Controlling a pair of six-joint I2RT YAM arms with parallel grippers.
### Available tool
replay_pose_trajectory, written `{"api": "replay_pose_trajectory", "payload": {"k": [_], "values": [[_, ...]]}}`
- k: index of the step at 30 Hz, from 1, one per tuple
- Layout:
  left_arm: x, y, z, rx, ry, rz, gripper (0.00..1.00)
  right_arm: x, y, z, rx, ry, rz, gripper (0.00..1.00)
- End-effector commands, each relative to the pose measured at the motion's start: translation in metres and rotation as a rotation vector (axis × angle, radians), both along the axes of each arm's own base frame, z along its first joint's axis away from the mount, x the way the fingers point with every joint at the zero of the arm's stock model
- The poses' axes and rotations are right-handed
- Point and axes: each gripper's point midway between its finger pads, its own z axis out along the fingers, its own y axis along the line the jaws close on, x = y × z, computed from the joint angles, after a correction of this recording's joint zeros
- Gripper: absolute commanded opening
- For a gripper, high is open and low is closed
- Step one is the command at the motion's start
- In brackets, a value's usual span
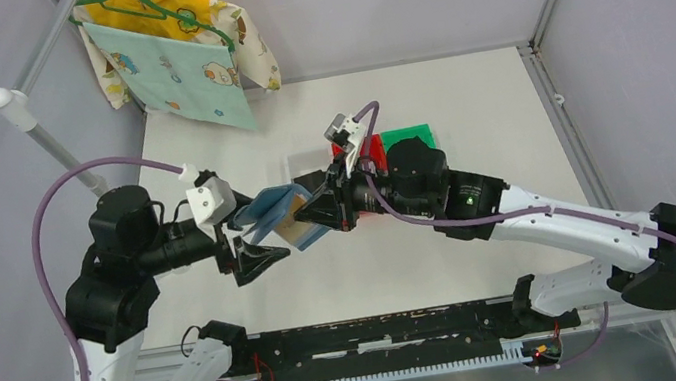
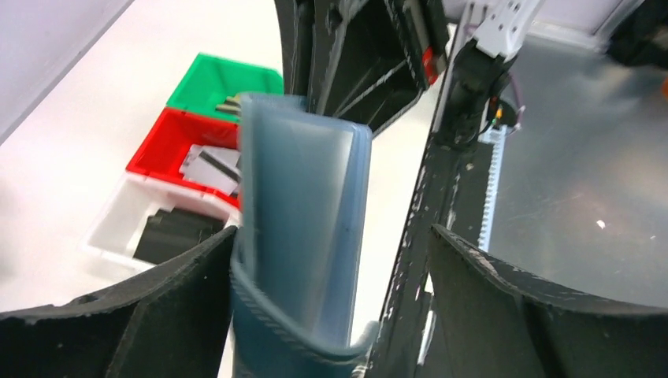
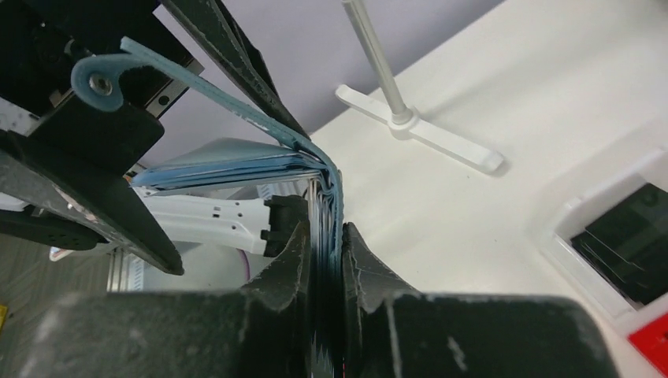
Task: Take the credit cards out of the card holder
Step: Remove the credit card from the card holder.
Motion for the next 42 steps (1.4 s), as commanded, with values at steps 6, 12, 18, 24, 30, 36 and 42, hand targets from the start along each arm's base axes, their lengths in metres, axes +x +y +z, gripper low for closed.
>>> {"api": "replay_pose_trajectory", "payload": {"k": [6, 12, 18, 24, 30, 36, 42], "values": [[0.049, 0.024, -0.023, 0.134, -0.141, 0.214, 0.52, 0.004, 0.001, 0.029, 0.012, -0.067, -0.052, 0.0], [0.041, 0.02, -0.012, 0.087, -0.139, 0.192, 0.29, -0.004, -0.005, 0.025, 0.015, -0.1, -0.013, 0.0], [0.022, 0.009, 0.004, 0.035, -0.083, 0.102, 0.07, -0.021, -0.017, 0.021, 0.025, -0.177, 0.063, 0.28], [0.002, -0.002, 0.009, 0.015, 0.011, -0.02, 0.02, -0.03, -0.038, 0.031, 0.076, -0.301, 0.095, 0.76], [-0.008, -0.005, 0.006, 0.023, 0.087, -0.082, 0.02, -0.029, -0.046, 0.05, 0.071, -0.392, 0.115, 0.89], [-0.019, -0.01, 0.004, 0.007, 0.163, -0.142, 0.02, -0.028, -0.035, 0.07, 0.098, -0.425, 0.204, 0.88], [-0.021, -0.012, 0.002, 0.01, 0.22, -0.158, 0.02, -0.044, -0.015, 0.07, 0.148, -0.387, 0.372, 0.64]]}}
